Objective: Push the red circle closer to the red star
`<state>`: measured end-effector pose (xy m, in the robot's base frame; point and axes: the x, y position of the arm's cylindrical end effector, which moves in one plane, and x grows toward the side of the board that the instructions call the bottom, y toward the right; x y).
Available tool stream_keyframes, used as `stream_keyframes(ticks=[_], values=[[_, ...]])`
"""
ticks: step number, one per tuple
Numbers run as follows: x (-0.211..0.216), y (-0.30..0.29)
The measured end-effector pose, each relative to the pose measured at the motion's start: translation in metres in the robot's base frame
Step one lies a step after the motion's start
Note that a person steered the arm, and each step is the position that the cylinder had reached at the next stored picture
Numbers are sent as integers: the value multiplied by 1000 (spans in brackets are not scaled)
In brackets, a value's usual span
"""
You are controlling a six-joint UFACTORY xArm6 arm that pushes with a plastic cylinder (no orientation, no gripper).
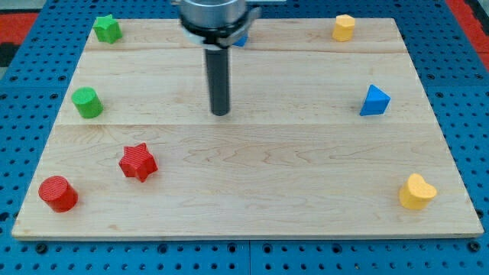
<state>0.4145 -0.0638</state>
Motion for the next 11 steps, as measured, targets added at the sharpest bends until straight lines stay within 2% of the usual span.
stream_keyframes(ticks=[2,4,6,7,9,11], values=[[20,-110],[84,-211],[166,-224],[182,-224],[161,-240],[161,-192]])
